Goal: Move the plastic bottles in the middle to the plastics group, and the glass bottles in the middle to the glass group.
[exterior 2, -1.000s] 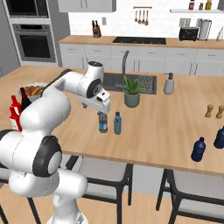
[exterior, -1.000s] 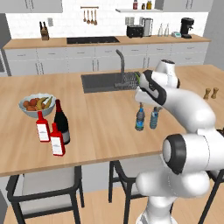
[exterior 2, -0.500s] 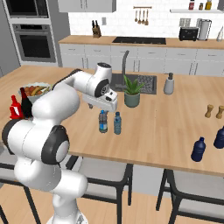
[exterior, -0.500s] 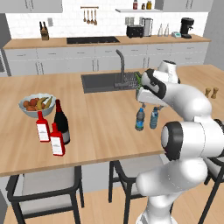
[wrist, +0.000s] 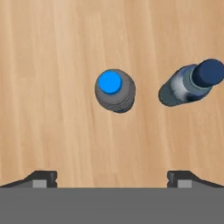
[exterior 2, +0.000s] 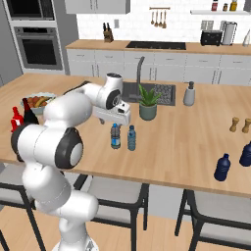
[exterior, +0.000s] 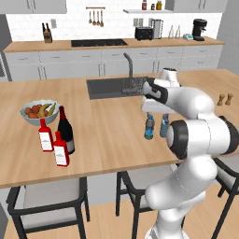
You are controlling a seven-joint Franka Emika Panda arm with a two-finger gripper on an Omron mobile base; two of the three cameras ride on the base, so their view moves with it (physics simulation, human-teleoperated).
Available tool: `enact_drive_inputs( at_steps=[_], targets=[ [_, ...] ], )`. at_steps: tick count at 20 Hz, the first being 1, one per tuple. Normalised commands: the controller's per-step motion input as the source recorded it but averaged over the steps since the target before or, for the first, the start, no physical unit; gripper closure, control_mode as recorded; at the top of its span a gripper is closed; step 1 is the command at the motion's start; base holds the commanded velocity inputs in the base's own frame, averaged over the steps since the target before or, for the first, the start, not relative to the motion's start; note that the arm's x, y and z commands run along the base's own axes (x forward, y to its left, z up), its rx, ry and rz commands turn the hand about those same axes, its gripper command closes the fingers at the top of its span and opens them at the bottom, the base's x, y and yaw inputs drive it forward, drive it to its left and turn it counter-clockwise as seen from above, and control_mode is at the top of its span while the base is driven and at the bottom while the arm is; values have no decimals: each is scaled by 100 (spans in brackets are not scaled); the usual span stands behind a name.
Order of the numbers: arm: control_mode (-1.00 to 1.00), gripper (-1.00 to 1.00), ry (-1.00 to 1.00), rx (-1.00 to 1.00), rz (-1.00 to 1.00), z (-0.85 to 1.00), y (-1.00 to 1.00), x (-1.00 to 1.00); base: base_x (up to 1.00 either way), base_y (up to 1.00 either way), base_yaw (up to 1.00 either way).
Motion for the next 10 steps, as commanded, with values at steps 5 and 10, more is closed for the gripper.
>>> enact_drive_inputs(
  at_steps=[5,10],
  targets=[
    [-100,-100,8,-23,7,-29,7,31,0,0,0],
    [-100,-100,2,-5,7,-16,-1,39,0,0,0]
  ],
)
